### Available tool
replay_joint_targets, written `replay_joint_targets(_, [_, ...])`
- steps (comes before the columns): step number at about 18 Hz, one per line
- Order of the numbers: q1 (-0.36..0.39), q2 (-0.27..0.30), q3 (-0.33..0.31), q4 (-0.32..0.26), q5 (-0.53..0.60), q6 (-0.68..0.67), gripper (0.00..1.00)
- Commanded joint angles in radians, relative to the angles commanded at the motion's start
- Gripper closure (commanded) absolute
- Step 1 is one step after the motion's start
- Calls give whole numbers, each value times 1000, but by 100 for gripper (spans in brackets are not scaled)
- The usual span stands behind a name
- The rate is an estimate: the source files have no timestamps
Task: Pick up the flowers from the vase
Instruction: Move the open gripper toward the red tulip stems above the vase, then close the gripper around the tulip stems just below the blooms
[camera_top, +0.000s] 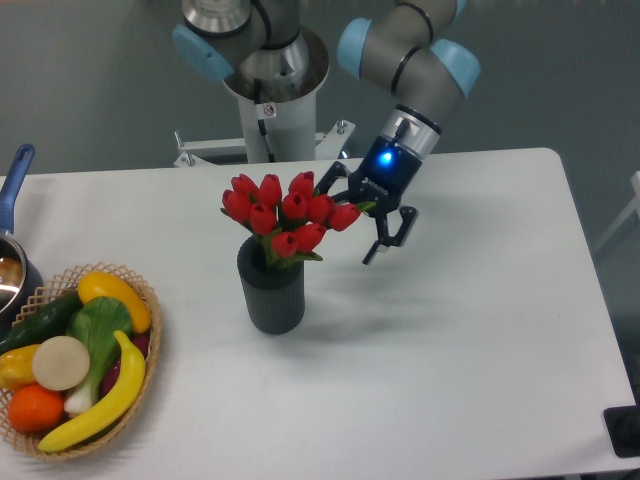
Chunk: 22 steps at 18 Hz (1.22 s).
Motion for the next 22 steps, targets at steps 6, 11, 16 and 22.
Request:
replay_joint_targets(6, [-5, 9, -29, 0, -66, -8, 0])
replay_joint_targets(11, [-24, 31, -48, 2, -92, -8, 0])
replay_joint_targets(16, [-49, 23, -49, 2, -155, -11, 0])
replay_joint_targets(22, [-78, -27, -25, 3, -193, -3, 0])
